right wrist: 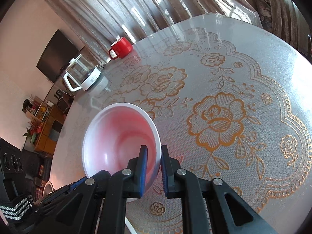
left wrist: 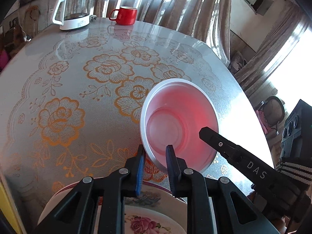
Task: Organize plates and bowls
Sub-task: 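Carry the red bowl over the steel basin with the right gripper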
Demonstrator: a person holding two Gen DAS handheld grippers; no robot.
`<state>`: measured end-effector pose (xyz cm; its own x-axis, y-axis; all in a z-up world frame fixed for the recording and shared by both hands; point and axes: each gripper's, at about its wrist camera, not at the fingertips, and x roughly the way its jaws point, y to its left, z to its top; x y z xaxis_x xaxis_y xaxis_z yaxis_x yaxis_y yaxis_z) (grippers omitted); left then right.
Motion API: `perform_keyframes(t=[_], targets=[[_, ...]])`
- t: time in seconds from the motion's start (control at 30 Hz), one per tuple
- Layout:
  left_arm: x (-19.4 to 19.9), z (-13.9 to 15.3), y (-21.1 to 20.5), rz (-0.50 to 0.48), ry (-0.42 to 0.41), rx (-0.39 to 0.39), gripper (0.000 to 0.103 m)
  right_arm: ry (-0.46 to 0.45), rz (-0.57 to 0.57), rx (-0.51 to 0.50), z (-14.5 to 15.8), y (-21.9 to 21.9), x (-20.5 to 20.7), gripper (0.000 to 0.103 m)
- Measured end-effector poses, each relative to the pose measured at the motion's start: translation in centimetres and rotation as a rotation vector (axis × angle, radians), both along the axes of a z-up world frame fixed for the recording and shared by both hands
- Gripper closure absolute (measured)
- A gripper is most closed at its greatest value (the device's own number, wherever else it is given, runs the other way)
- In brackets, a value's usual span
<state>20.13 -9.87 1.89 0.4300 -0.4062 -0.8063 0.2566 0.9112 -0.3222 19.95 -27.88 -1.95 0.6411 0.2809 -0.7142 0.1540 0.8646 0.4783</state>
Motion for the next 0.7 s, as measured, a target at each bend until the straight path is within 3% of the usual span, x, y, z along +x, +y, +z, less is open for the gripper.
perform_keyframes(t=[0.7], targets=[[-3.4,2.6,5.8,0.078,-0.083,-0.025,0.082,-0.057,0.1,-0.009,2.6,5.3,-0.9,0.091]])
